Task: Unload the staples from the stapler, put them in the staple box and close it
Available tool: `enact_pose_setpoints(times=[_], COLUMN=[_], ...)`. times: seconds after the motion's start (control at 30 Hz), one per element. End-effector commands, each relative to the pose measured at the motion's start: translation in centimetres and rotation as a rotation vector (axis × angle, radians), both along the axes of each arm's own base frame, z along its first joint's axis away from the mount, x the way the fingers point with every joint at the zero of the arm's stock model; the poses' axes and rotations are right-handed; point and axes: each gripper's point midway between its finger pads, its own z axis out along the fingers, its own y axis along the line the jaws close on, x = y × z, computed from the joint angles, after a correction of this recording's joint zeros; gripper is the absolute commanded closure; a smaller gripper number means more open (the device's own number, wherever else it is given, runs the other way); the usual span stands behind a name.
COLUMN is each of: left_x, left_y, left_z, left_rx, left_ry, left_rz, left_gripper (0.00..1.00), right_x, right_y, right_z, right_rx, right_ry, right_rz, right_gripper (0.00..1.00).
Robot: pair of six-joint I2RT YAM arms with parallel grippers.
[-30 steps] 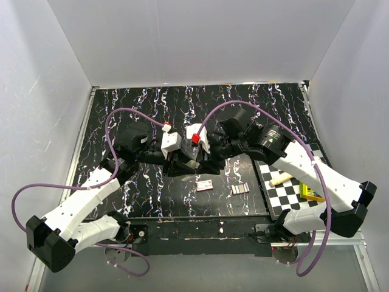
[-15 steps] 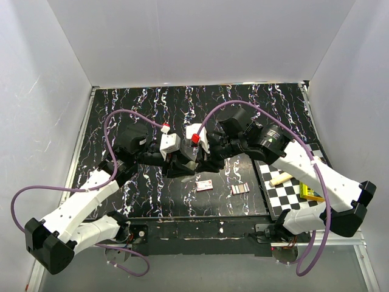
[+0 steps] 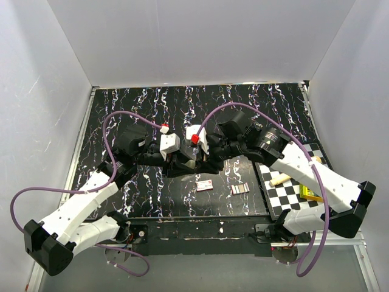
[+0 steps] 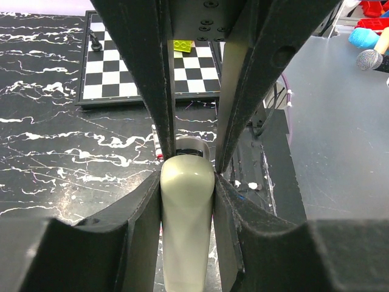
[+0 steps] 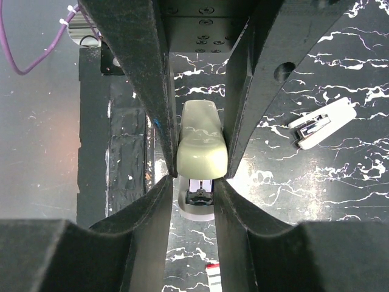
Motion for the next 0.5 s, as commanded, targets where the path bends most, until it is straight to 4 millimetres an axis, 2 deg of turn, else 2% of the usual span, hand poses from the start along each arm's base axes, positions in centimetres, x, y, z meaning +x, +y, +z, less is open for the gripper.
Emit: enact_pose_setpoints(times=[0.0, 0.33, 0.47], left_x=[0.34, -0.42, -0.57], left_y=[0.08, 0.14, 0.16], left_z=[1.87, 2.02, 2.24], left_rx=[-0.045, -0.056, -0.065], left_ry=[-0.072, -0.068, -0.073], left_rz=[0.029, -0.004, -0.008], left_gripper=[1.00, 1.00, 1.00], right_x=[-0.64, -0.48, -0.61], right_y=[0.04, 0.27, 0.38], right_z=[1.16, 1.01, 0.88], right_rx=[0.053, 0.054, 0.054], right_ry=[-0.007, -0.011, 0.000], right_rz=[0.006, 0.007, 0.014], right_gripper=[0.60, 0.71, 0.71])
